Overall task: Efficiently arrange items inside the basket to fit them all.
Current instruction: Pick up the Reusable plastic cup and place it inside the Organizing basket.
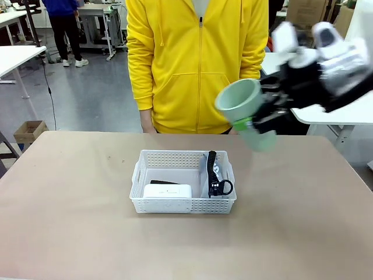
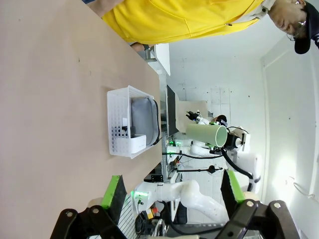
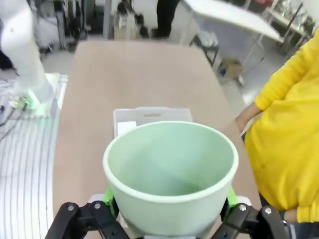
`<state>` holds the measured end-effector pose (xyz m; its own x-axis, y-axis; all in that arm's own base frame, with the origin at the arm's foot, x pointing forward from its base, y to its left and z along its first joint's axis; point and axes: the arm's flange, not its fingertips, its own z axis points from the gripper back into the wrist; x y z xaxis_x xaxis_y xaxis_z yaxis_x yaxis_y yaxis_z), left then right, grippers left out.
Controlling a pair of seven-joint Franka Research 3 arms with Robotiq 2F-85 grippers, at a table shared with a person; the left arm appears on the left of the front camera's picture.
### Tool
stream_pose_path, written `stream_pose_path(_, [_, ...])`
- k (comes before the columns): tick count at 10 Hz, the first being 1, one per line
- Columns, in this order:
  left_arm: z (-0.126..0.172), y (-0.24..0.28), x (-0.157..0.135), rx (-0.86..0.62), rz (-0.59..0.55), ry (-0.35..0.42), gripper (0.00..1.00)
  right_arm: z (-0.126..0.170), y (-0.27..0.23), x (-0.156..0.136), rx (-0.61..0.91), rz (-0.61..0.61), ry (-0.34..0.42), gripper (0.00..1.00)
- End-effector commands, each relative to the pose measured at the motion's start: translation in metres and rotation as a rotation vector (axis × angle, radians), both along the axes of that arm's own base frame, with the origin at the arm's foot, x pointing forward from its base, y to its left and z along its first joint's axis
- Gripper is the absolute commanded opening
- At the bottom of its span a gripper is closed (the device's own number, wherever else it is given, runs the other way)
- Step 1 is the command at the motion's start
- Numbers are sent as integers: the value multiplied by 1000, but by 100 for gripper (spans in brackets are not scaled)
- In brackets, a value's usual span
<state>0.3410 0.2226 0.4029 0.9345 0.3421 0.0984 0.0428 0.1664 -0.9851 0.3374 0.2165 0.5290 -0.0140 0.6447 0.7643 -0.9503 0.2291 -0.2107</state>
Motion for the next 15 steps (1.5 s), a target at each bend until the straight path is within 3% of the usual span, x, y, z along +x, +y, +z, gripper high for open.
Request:
stream_pose_path(1, [2, 0, -1, 5, 0, 3, 100, -19, 42, 32, -91, -33, 112, 92])
stream_pose_path(2, [2, 0, -1, 5, 0, 3, 100, -36, 80, 38, -150, -32, 159, 92])
stream_pose_path(4, [2, 0, -1, 5, 0, 3, 100, -77, 126, 52, -284, -1, 126, 92])
stream_pose_path(5, [2, 0, -1, 5, 0, 3, 100, -92, 132, 55, -251, 39, 135, 92])
stream_pose_path(6, [2, 0, -1, 5, 0, 3, 100, -86, 123, 56, -249, 38, 87, 92])
stream_pose_path(7, [2, 0, -1, 5, 0, 3, 100, -101, 124, 40, -263, 35, 133, 92])
stream_pose_path(11, [2, 0, -1, 5, 0, 3, 100, -104, 127, 49, -268, 50, 120, 92])
stream_pose_path(13, [2, 0, -1, 5, 0, 3, 100, -87, 125, 45, -273, 15, 48, 92])
stream_pose_path(15, [2, 0, -1, 5, 0, 3, 100, -66, 156, 61, -311, 21, 25, 92])
